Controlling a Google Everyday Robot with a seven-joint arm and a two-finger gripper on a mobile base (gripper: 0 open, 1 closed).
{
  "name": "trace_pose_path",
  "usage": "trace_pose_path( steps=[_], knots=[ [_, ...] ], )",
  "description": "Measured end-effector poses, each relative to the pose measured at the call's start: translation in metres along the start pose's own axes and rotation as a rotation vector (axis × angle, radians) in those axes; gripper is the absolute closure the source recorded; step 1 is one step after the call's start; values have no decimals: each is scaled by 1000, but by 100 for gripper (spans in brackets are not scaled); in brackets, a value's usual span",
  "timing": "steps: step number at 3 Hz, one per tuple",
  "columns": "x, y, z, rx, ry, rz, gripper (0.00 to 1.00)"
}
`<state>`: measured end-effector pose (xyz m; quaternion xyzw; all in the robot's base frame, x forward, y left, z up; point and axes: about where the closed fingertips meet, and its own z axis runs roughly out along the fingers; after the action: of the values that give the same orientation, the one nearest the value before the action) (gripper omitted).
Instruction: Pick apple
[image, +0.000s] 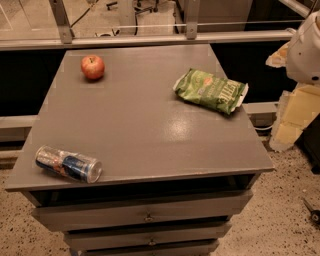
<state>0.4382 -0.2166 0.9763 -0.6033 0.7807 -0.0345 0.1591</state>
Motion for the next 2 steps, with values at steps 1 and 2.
trace_pose_path(
  steps=[1,2],
  knots=[
    [0,0,0,0,0,0,0],
    [-21,-12,21,-16,-73,-28,0]
  ],
)
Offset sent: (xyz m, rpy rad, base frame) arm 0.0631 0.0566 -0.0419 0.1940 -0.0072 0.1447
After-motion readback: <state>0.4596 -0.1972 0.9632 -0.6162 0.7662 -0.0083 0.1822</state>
